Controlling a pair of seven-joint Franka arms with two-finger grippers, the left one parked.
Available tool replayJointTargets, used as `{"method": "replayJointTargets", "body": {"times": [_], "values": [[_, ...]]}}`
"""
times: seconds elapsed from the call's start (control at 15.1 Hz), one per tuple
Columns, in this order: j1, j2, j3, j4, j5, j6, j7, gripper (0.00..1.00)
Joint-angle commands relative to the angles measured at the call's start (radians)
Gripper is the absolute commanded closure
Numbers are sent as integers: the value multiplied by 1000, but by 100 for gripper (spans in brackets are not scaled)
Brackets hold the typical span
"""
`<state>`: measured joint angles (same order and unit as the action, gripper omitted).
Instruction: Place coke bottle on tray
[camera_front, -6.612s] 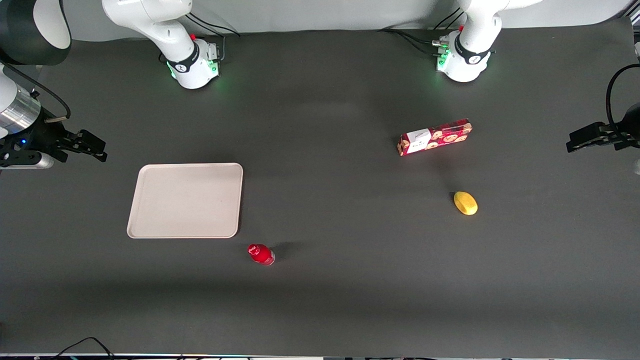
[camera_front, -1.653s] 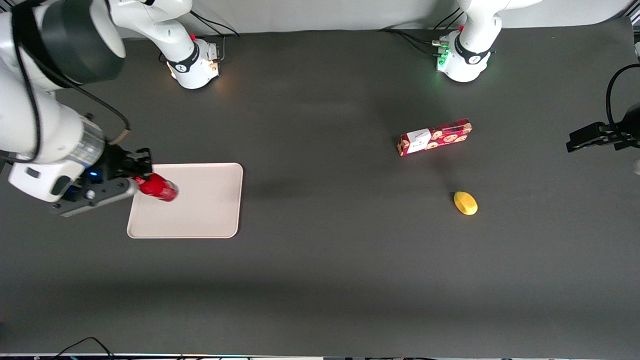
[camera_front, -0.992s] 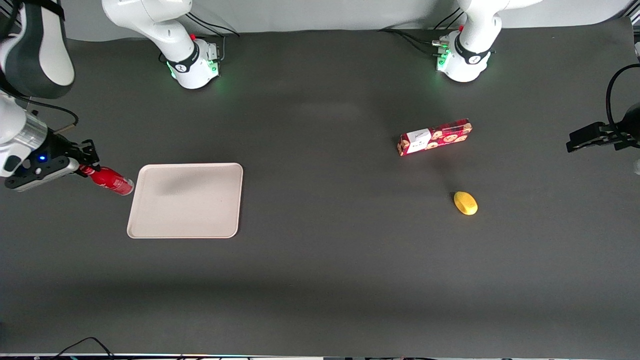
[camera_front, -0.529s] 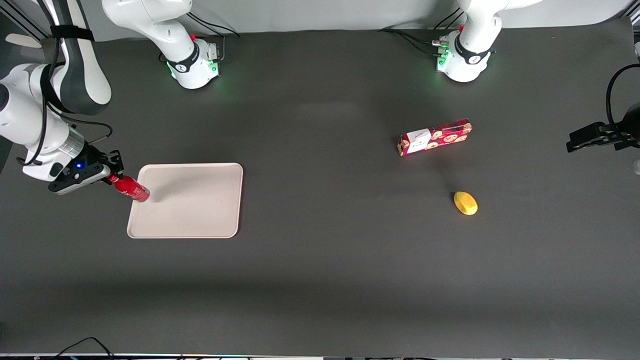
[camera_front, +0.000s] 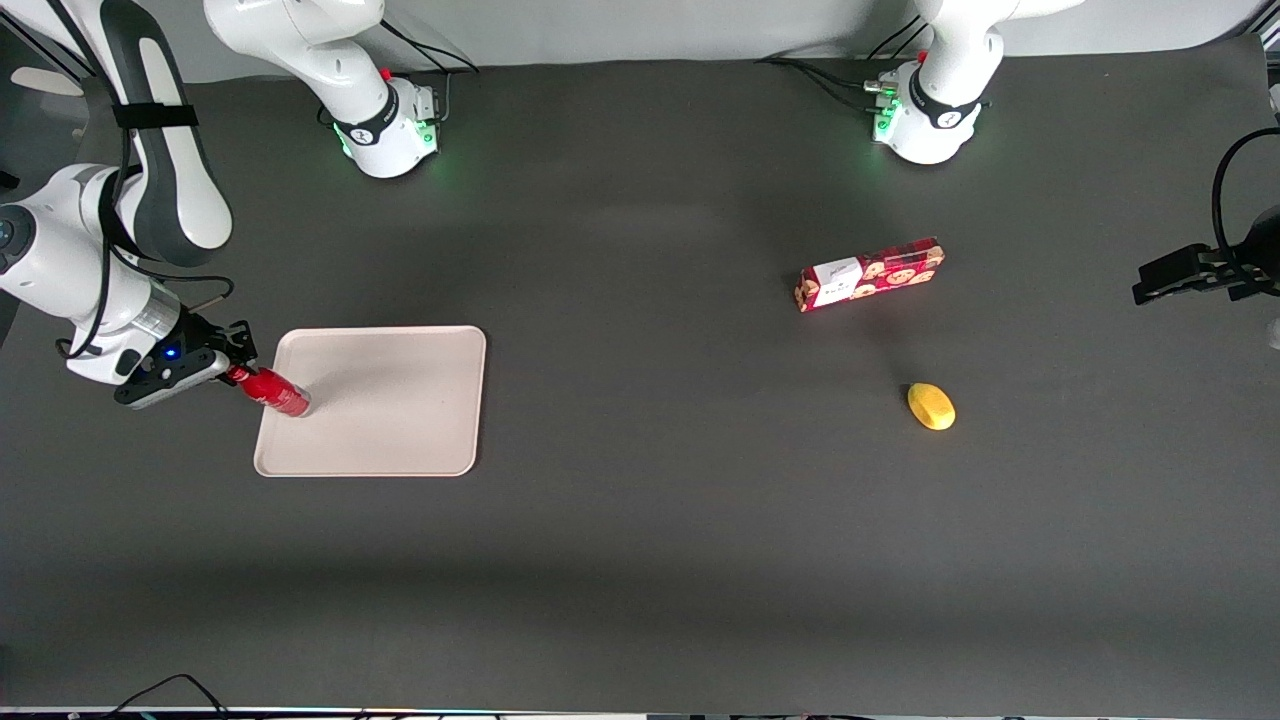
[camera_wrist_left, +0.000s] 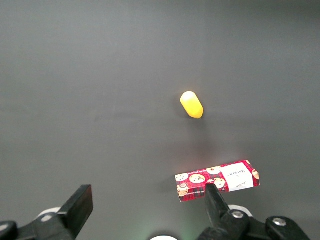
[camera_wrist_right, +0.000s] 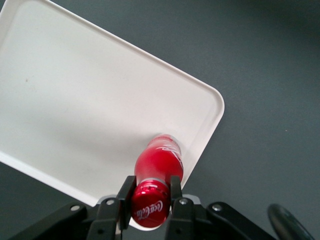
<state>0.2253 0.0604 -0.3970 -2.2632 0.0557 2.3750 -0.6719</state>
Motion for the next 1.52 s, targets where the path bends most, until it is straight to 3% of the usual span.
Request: {"method": "replayJointTargets", "body": {"times": [0.0, 0.07, 0.2, 0.26, 0.33, 0.4, 0.6, 0.99, 1.32, 1.45], "values": [[6, 21, -6, 14, 45, 27, -35, 100], [8, 27, -6, 16, 46, 27, -35, 78], [8, 32, -6, 19, 53, 29, -35, 47], [8, 32, -8, 21, 58, 27, -35, 42], [9, 32, -6, 22, 58, 27, -34, 12], [9, 33, -6, 24, 59, 27, -32, 0], [17, 26, -6, 106, 59, -25, 4, 0], [49, 21, 50, 460, 47, -451, 527, 0], [54, 33, 95, 573, 39, -520, 663, 0], [62, 48, 96, 625, -12, -562, 667, 0]]}}
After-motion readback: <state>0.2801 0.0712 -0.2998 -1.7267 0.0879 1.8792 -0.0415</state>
